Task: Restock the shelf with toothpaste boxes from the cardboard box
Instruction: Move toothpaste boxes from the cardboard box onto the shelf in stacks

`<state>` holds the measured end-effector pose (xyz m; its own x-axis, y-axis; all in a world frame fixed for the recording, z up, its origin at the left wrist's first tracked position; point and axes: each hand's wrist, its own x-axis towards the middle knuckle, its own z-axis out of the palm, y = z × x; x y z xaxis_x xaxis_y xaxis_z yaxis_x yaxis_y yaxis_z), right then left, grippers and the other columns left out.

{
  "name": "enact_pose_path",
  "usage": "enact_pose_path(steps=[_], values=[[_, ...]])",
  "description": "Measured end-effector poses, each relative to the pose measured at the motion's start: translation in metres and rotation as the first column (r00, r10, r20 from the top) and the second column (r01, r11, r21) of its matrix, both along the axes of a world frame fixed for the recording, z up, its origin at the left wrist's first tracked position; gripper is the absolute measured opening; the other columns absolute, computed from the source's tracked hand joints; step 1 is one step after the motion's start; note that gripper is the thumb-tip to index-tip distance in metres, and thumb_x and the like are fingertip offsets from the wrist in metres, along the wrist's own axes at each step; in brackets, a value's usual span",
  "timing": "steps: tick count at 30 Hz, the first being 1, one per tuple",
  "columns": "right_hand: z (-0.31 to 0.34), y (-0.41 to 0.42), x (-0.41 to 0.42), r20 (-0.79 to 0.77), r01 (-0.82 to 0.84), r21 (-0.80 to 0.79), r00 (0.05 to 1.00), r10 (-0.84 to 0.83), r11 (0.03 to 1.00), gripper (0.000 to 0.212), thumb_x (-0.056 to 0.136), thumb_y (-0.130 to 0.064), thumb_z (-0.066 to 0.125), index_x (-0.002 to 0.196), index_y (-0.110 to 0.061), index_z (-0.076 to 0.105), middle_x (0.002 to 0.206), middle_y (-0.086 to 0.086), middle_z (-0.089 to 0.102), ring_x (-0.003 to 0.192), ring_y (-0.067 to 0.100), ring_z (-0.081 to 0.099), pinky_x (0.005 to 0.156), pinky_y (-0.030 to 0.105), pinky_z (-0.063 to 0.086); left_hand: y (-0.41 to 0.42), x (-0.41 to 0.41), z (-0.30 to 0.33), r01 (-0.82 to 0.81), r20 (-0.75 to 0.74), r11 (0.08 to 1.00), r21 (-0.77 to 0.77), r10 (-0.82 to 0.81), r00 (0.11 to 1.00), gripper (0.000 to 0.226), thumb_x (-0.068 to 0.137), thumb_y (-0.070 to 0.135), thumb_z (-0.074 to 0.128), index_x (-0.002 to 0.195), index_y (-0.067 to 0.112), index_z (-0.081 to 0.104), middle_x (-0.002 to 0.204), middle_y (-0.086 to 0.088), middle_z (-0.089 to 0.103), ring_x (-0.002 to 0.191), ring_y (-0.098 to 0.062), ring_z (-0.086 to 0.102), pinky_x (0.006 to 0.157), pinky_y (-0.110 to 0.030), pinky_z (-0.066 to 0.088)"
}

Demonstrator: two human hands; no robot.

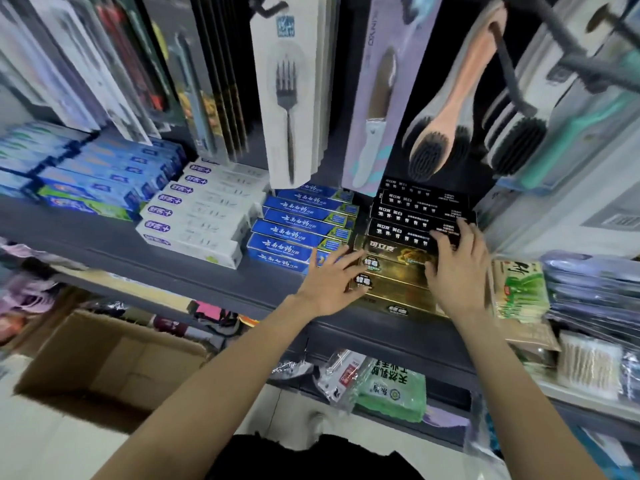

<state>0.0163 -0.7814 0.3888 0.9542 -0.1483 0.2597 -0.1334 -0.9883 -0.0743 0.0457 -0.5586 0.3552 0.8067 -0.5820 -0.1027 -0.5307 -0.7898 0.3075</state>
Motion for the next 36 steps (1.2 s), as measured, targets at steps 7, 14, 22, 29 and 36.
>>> enact_pose_path(steps=[7,14,22,29,36], values=[[0.022,0.119,-0.016,0.045,-0.482,0.121,0.876,0.480,0.868,0.025,0.084,-0.025,0.047,0.100,-0.020,0.065,0.092,0.000,0.068,0.093,0.025,0.060,0.087,0.040,0.045,0.098,-0.025,0.008,-0.174,0.154,0.897,-0.407,0.255,0.955,0.036,0.088,0.037,0.044,0.109,0.020,0.068,0.097,0.003,0.070,0.089,-0.020,0.064,0.081,-0.034,0.052],[0.023,0.258,-0.008,-0.364,-0.600,0.271,0.660,0.657,0.753,0.031,0.095,-0.036,0.049,0.126,-0.035,0.049,0.121,-0.012,0.059,0.112,0.013,0.056,0.088,0.031,0.046,0.309,-0.067,0.034,-0.407,0.068,0.855,-0.321,0.449,0.891,0.036,0.085,0.037,0.048,0.118,0.031,0.060,0.091,0.021,0.056,0.073,0.001,0.053,0.068,-0.023,0.047],[0.019,0.481,0.045,-0.311,-0.501,0.458,0.684,0.660,0.734,0.032,0.093,-0.024,0.055,0.125,-0.023,0.057,0.123,0.000,0.063,0.110,0.020,0.058,0.091,0.035,0.047,0.553,-0.023,0.035,-0.590,-0.065,0.784,-0.196,0.589,0.805,0.038,0.085,0.023,0.061,0.121,0.016,0.061,0.115,-0.004,0.067,0.102,-0.023,0.064,0.088,-0.031,0.047],[0.035,0.620,0.080,-0.105,-0.481,0.482,0.798,0.593,0.732,0.037,0.096,-0.024,0.050,0.132,-0.021,0.049,0.135,0.003,0.048,0.125,0.022,0.044,0.094,0.037,0.042,0.668,0.024,0.063,-0.617,0.076,0.677,-0.401,0.696,0.714,0.035,0.088,0.017,0.063,0.122,0.017,0.058,0.115,-0.001,0.064,0.102,-0.015,0.060,0.078,-0.017,0.037],[0.019,0.710,0.136,-0.079,-0.599,0.342,0.749,0.657,0.724,0.043,0.097,-0.024,0.047,0.138,-0.015,0.041,0.144,0.006,0.035,0.132,0.025,0.033,0.096,0.038,0.042,0.731,0.057,0.044,-0.555,0.255,0.655,-0.513,0.734,0.630,0.032,0.085,0.015,0.063,0.117,0.018,0.060,0.099,0.009,0.066,0.090,-0.005,0.058,0.081,-0.031,0.051]])
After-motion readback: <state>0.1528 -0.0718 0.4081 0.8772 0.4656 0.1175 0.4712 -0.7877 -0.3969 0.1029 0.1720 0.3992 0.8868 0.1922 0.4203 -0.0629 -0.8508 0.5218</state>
